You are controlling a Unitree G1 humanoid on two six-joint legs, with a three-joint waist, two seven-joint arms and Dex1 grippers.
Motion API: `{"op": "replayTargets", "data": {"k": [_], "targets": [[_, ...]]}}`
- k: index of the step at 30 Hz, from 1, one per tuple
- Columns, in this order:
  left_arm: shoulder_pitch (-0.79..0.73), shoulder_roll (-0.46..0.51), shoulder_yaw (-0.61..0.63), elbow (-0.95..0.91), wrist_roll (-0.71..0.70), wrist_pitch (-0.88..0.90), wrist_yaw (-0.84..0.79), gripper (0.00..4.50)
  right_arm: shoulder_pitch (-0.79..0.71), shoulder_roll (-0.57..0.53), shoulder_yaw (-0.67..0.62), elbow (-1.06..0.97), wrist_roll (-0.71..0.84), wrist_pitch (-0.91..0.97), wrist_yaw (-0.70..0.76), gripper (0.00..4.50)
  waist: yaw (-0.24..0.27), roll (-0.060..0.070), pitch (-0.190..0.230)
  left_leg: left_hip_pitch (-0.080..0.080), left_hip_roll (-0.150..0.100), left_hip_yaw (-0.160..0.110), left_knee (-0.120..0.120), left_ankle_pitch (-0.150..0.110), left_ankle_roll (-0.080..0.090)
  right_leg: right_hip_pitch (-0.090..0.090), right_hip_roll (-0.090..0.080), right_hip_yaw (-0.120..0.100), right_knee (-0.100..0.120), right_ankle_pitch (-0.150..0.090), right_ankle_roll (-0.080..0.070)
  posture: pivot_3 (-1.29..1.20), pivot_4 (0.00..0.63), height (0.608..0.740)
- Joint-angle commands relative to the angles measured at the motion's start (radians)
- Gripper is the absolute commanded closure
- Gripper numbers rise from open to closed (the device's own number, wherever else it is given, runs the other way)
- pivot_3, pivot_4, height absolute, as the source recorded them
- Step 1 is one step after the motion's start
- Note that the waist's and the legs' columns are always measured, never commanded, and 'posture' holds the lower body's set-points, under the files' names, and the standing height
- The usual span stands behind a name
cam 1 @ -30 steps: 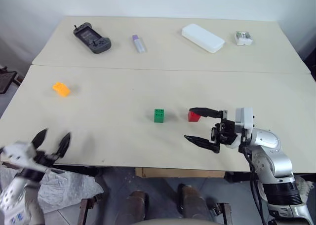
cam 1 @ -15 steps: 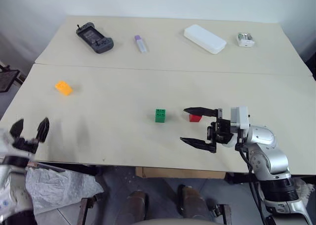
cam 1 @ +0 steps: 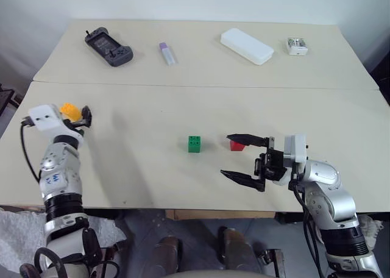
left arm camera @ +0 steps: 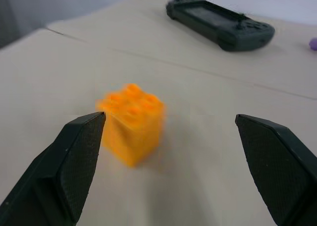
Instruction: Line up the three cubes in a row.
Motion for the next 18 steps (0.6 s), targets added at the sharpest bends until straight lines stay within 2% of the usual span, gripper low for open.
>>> {"op": "replayTargets", "data": {"k": [1, 7, 18], "targets": [[-0.056, -0.037, 0.004, -0.019, 0.033, 0.006, 0.134, 0.04, -0.005, -0.001, -0.009, -0.025, 0.021, 0.001, 0.003, 0.0, 0.004, 0.0, 0.0, 0.0, 0.0, 0.0, 0.0, 0.0, 0.0, 0.0, 0.0, 0.0, 0.0, 0.0, 0.0, 0.0, 0.15, 0.74], [-0.136, -0.059, -0.008, 0.076, 0.088, -0.044, 0.253, 0.04, -0.016, 0.001, -0.009, -0.009, 0.023, 0.007, 0.009, 0.0, 0.006, 0.0, 0.0, 0.0, -0.001, 0.0, 0.001, 0.0, 0.0, 0.0, 0.0, 0.0, 0.0, 0.0, 0.0, 0.0, 0.15, 0.74], [-0.236, -0.042, 0.009, 0.263, 0.075, -0.086, 0.296, 0.04, -0.013, 0.003, -0.017, -0.001, 0.017, 0.008, -0.001, 0.0, 0.007, 0.0, 0.0, 0.0, -0.001, 0.0, 0.001, 0.0, 0.0, 0.0, 0.0, 0.0, 0.0, 0.0, 0.0, 0.0, 0.15, 0.74]]}}
